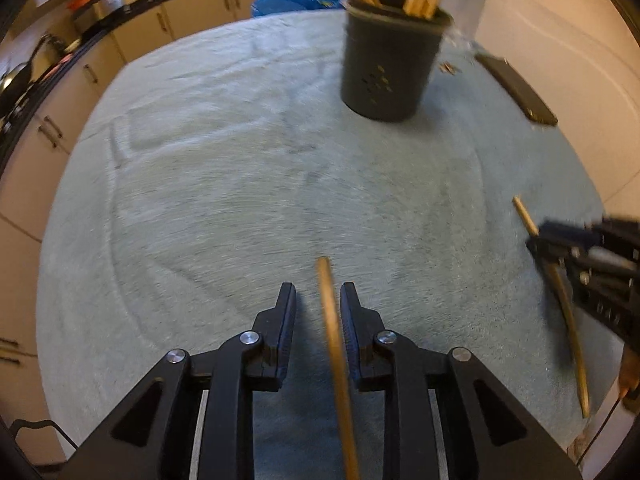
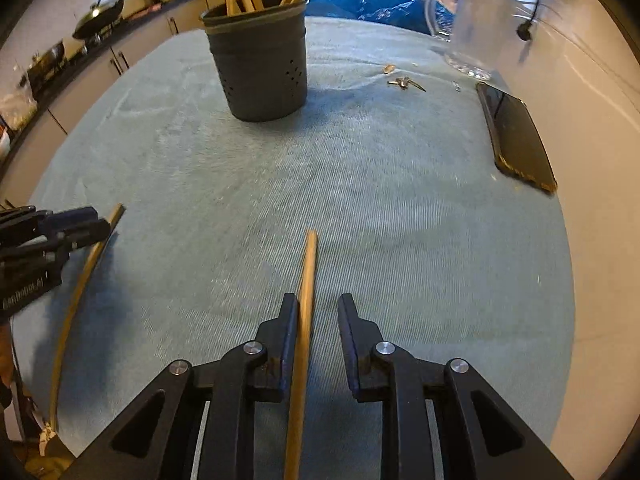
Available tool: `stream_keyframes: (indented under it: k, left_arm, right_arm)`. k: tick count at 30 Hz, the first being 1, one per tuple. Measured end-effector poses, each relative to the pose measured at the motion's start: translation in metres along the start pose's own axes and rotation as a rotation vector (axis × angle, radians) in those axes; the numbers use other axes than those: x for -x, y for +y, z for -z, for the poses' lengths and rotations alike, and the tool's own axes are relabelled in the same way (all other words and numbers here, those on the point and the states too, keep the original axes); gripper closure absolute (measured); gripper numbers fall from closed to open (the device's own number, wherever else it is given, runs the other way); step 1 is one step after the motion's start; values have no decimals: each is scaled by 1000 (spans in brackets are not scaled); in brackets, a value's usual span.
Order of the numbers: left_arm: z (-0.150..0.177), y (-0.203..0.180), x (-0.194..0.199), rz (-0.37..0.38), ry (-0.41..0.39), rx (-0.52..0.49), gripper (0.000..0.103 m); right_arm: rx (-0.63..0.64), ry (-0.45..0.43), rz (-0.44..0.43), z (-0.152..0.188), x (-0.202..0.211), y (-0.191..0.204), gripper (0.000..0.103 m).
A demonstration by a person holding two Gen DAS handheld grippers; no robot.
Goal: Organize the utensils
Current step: 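Lift the left tool's chopstick over the cup while the right tool carries its chopstick there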
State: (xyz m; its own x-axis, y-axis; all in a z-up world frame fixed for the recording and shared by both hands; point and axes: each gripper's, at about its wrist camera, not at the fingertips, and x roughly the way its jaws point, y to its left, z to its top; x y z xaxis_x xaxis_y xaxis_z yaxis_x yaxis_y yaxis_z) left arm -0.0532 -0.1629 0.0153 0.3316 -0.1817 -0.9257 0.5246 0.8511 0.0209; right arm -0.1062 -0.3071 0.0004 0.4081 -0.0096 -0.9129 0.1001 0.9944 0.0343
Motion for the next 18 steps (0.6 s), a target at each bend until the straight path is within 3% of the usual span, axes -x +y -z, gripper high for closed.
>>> stream_keyframes:
  k: [6, 11, 14, 15, 18]
  left_arm:
    - [-17, -3, -10, 2, 49, -35, 82]
    - [-25, -10, -12, -1, 81, -91, 81]
    - [-28, -10, -12, 7, 73, -90, 84]
    - [-27, -10, -11, 11, 62, -82, 95]
    - [-21, -8, 0, 25, -2, -44, 97]
  right_arm:
    - [52, 109, 15, -37, -15, 5, 82]
    - [72, 184, 16, -53, -23, 13, 91]
    - [79, 164, 27, -53, -22, 19, 96]
    - [74, 148, 30, -51, -21, 21, 97]
    - [40, 98, 10, -45, -14, 20, 98]
